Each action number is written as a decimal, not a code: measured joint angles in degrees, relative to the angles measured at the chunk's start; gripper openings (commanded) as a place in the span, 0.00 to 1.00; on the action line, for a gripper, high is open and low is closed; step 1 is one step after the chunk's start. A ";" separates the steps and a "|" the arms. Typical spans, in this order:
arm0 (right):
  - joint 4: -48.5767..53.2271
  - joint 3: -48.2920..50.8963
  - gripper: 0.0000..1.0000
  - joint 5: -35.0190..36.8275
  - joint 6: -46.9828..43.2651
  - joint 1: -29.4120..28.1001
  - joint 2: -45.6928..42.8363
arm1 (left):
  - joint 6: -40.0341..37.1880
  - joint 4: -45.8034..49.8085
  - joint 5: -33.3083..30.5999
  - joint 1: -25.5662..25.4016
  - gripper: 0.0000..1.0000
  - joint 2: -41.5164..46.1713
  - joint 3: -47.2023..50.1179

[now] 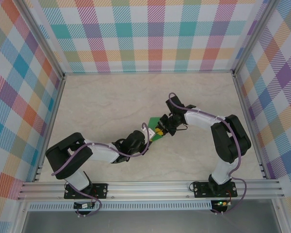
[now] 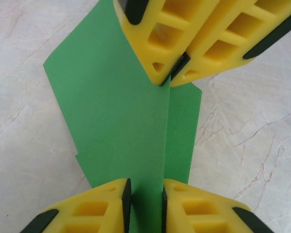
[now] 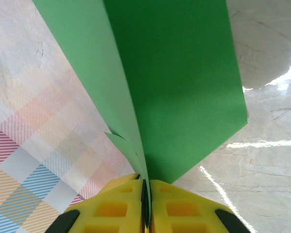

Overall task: Fold a paper plane with a square sheet of paper (pick it up from the middle)
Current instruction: Fourth fold the wing at the center of the table.

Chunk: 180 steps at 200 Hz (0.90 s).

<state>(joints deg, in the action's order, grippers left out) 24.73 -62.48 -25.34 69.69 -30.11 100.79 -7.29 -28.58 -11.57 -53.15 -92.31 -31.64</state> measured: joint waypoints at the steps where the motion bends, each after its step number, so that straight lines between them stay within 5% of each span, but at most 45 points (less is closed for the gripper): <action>1: 0.00 0.00 0.12 -0.02 0.00 0.02 0.00 | 0.00 -0.04 0.00 0.00 0.21 0.00 0.00; 102: 0.28 0.00 0.08 -1.70 0.02 0.39 2.03 | 0.83 -1.31 2.62 0.04 0.33 0.02 0.55; 159: 0.44 0.00 0.09 -2.40 0.02 0.50 2.32 | 2.05 -2.40 3.23 0.04 0.16 0.00 1.25; 180: 0.44 0.00 0.21 -2.51 0.09 0.50 2.32 | 2.51 -3.06 3.52 0.04 0.10 0.00 1.25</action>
<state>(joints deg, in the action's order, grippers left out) 25.17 -62.48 -27.86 69.78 -29.61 103.11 -4.78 -31.64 -8.05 -53.10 -92.31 -30.39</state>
